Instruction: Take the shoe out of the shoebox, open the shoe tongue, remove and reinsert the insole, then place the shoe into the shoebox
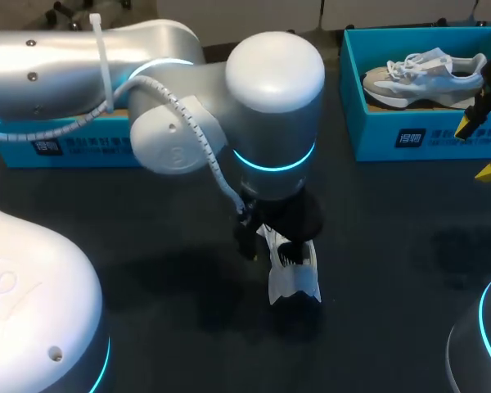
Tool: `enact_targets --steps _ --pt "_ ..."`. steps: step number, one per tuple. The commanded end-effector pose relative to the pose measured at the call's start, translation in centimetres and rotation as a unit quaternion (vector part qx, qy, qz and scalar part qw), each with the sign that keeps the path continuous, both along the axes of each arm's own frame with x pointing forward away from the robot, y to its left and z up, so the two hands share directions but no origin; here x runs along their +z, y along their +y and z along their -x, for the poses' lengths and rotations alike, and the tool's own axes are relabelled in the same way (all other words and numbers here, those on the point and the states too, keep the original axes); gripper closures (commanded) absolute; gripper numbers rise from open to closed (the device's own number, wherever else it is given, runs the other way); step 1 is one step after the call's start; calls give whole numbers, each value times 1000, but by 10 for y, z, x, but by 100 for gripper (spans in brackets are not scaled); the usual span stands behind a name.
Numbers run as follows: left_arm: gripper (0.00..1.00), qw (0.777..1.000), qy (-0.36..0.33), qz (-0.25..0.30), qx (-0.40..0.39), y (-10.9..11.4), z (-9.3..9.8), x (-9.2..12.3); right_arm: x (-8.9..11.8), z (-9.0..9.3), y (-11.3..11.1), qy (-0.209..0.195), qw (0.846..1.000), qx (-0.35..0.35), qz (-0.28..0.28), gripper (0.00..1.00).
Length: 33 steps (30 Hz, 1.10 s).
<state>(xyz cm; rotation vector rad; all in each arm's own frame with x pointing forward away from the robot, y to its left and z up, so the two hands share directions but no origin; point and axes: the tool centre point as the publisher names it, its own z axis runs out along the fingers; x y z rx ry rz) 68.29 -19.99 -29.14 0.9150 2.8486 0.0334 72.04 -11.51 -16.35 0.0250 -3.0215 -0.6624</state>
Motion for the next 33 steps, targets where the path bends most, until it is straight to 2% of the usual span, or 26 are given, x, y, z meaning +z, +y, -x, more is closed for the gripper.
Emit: enact_targets --steps 1,13,20,22,29,33 --pt "0 987 11 39 155 5 1 0 -1 -1 0 1 1000 0 1 0" --pt "0 987 11 39 155 5 1 0 -1 -1 0 1 1000 0 1 0" --pt "0 961 15 66 269 0 22 1 -1 -1 0 1 1000 0 1 0" --pt "0 953 35 73 292 -4 29 4 -1 -1 0 1 1000 0 1 0" --pt "0 951 56 52 300 -21 55 -5 -1 -1 0 1 1000 0 1 0" --pt "0 949 73 54 301 -29 63 -9 -1 -1 0 1 1000 0 1 0"
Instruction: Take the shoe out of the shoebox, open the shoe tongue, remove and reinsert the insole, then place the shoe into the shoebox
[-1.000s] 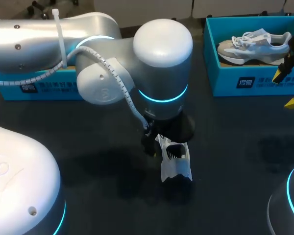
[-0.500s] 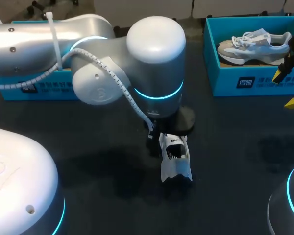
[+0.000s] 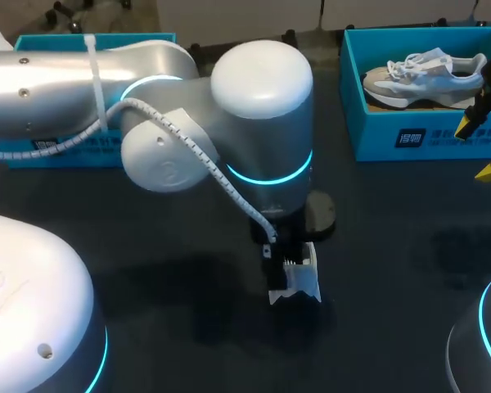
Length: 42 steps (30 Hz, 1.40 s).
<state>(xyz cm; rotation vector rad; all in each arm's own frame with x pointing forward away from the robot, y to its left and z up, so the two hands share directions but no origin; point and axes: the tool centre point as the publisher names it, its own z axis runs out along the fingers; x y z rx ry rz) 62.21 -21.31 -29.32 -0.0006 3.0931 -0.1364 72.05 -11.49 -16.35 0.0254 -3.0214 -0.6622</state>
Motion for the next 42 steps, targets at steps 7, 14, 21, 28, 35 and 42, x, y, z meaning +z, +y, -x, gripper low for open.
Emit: enact_targets --steps 7,14,21,28,35,42 --pt "0 1000 14 2 6 -30 2 -24 -1 -1 0 1 1000 0 1 0" --pt "7 1000 23 -7 13 -34 2 -48 -1 -1 0 1 1000 0 1 0" --pt "8 1000 13 -8 17 -33 -2 -63 -1 -1 0 1 1000 0 1 0" --pt "5 999 16 -11 27 -33 -5 -81 -1 -1 0 1 1000 0 1 0" --pt "8 999 17 -21 32 -35 -7 -97 -1 -1 0 1 1000 0 1 0" --pt "17 999 17 -25 36 -38 -7 -105 -1 -1 0 1 1000 0 1 0"
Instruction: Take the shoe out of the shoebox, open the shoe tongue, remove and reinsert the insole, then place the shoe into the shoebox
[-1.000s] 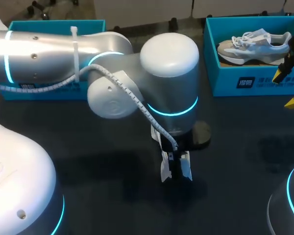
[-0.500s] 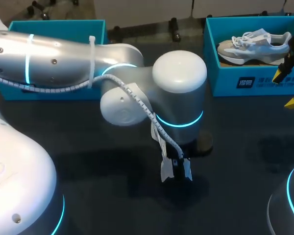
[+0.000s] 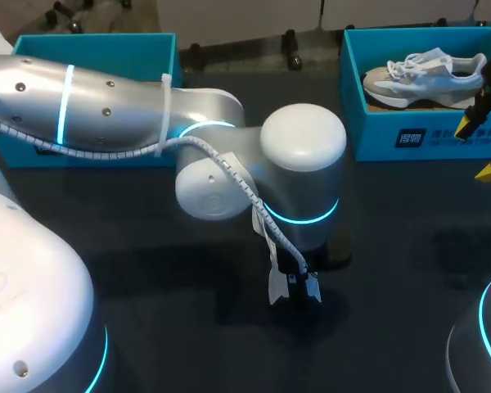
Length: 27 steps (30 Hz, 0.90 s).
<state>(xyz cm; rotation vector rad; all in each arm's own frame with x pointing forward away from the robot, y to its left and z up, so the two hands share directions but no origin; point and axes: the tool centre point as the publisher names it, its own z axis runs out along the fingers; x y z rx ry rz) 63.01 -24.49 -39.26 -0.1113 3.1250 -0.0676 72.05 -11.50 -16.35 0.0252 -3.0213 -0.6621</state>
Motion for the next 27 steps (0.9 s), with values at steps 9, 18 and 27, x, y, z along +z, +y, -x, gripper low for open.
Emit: enact_targets --steps 9,18,27 --pt "53 1000 1 -11 -3 -4 2 -10 -1 -1 0 1 1000 0 1 0" --pt "74 999 18 -23 -12 4 12 -13 -1 -1 0 1 1000 0 1 0" --pt "100 999 33 -30 -26 10 17 -9 -1 -1 0 1 1000 0 1 0"
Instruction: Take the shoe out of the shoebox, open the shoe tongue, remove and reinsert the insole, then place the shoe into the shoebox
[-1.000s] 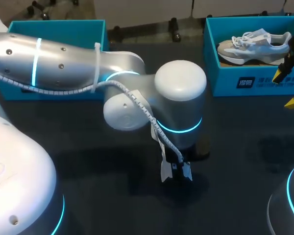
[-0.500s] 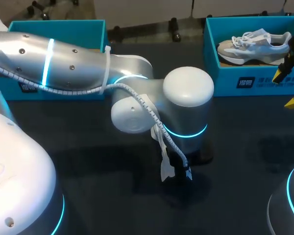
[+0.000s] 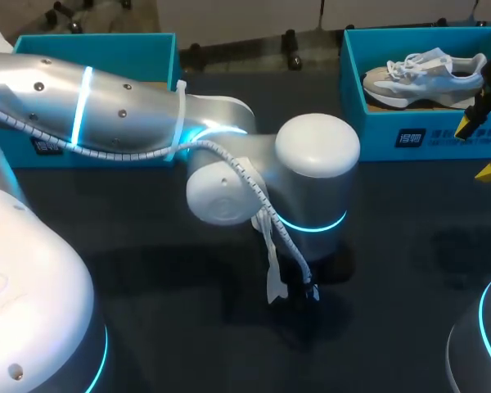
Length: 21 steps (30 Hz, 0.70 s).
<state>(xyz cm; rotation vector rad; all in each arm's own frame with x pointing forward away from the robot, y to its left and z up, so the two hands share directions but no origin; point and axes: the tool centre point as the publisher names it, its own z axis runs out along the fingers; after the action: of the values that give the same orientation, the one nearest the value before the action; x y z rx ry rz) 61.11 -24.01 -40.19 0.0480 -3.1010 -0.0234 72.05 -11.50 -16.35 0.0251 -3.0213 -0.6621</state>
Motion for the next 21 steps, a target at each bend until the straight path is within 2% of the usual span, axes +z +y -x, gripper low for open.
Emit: enact_targets --steps 1,8,21 --pt "100 1000 8 0 -11 7 -2 2 -1 -1 0 1 1000 0 1 0" --pt "100 999 20 -2 -32 16 -11 33 -1 -1 0 1 1000 0 1 0" --pt "100 998 -1 26 -49 23 -41 126 -1 -1 0 1 1000 0 1 0"
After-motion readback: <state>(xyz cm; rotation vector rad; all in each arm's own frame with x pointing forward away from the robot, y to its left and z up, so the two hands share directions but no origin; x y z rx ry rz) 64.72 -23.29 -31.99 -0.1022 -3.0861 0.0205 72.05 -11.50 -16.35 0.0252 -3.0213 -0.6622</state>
